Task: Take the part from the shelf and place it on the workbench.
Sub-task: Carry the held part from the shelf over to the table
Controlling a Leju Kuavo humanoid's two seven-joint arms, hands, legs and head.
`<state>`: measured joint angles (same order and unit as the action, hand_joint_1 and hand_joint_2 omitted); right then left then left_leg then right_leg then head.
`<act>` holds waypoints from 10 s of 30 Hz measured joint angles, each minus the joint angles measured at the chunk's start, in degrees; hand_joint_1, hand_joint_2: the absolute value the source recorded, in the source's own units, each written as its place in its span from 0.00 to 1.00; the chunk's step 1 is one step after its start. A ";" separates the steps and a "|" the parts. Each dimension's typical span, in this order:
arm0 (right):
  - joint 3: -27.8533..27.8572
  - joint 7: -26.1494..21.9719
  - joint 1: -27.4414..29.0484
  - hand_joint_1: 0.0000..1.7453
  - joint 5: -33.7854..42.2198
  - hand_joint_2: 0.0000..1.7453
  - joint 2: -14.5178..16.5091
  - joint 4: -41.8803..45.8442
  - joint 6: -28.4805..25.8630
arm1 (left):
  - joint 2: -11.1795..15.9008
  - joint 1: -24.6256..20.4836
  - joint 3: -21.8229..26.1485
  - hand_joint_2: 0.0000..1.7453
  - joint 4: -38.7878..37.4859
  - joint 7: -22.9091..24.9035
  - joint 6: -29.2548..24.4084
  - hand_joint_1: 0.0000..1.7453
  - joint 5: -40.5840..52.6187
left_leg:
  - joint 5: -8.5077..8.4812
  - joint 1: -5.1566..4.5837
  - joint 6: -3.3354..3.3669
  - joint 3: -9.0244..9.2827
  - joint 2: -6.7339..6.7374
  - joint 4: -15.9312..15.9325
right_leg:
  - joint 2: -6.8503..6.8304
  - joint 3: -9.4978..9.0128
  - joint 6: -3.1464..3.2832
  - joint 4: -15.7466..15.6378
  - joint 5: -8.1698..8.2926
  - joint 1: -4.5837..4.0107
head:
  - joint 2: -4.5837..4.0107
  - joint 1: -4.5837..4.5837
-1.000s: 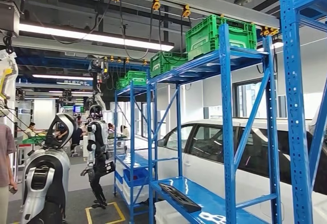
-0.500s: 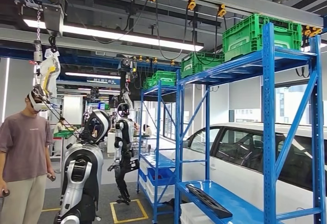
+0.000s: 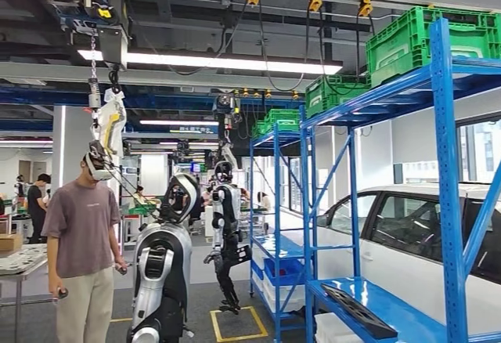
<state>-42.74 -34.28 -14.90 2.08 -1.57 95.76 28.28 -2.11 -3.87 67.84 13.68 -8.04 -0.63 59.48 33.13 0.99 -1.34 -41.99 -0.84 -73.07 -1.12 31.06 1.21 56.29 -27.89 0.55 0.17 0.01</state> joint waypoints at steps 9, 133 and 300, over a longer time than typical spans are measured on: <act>-0.81 -0.29 -0.04 1.00 0.30 1.00 -0.02 -0.32 -0.72 | 0.19 0.02 0.24 1.00 -0.02 -0.67 -0.03 0.00 -0.01 | -6.75 0.04 1.35 7.83 2.26 15.15 | -3.25 -0.78 -2.63 0.38 -1.17 0.02 | 0.03 -0.08; 0.38 -0.10 3.02 1.00 2.01 1.00 1.37 -2.49 -0.19 | 1.57 0.38 4.53 1.00 0.11 1.00 1.41 0.00 1.76 | -5.76 0.47 1.89 7.26 2.09 13.50 | -2.71 -0.13 -3.03 2.24 -2.62 -0.38 | 0.00 -0.09; 1.58 0.16 2.87 1.00 3.06 1.00 0.98 -2.03 0.39 | 0.34 0.16 5.84 1.00 0.11 -1.96 3.62 0.00 4.12 | -1.79 0.36 1.16 11.67 0.19 14.47 | 1.32 4.17 -1.39 2.50 0.93 -0.98 | 0.01 -0.25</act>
<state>-41.16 -34.12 -12.02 5.14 -0.59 93.73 28.67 -1.76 -3.72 73.67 13.79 -10.00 2.99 63.60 31.34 1.35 -0.17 -30.33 -0.65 -58.60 0.20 35.23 -0.18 58.79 -26.96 -0.42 0.19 -0.24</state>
